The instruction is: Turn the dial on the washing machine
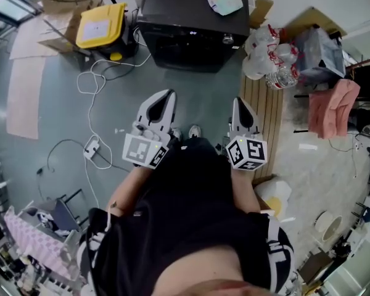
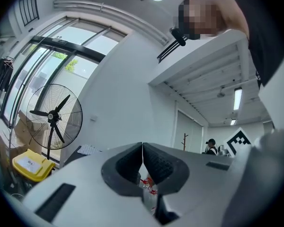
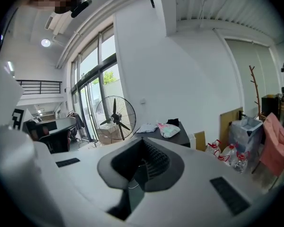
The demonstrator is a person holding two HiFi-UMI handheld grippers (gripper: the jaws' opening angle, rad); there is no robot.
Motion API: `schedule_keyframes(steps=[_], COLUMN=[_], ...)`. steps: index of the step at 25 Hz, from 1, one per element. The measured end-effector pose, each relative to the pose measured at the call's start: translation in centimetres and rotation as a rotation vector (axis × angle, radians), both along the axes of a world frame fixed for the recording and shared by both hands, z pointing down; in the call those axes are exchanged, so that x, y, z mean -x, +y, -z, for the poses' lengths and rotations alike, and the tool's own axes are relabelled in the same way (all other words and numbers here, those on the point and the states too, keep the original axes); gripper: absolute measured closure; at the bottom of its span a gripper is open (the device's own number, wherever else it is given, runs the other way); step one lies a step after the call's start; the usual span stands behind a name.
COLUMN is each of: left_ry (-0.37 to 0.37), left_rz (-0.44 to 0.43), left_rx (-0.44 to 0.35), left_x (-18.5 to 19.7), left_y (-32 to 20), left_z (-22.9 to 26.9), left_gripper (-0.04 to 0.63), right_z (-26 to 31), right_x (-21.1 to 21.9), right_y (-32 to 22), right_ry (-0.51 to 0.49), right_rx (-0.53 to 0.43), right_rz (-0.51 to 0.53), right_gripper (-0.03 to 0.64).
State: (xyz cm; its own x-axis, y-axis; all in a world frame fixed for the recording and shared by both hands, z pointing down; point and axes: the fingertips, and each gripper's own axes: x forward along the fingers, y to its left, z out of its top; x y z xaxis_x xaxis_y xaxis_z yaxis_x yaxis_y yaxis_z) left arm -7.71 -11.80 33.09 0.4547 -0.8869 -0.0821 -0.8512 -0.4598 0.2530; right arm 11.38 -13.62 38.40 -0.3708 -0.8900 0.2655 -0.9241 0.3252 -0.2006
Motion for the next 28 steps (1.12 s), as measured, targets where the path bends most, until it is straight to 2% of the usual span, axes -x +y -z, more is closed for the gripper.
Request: schedule_keyframes(steps=[13, 28], left_ry=[-0.021, -0.019], left_rz=[-0.003, -0.004], left_rx=[-0.033, -0.032], left_x=[-1.6, -3.2], left_y=[-1.3, -2.3], left_z=[0.9, 1.1], left_gripper=[0.572, 0.572], right_z=[0.8, 1.1], right_x=[-0.3, -1.8], right_y=[-0.4, -1.6], right_ry=[0.002, 0.001], right_rx=[-0.028, -0.027], right_rz=[0.026, 0.032], right_gripper=[0.592, 0.592])
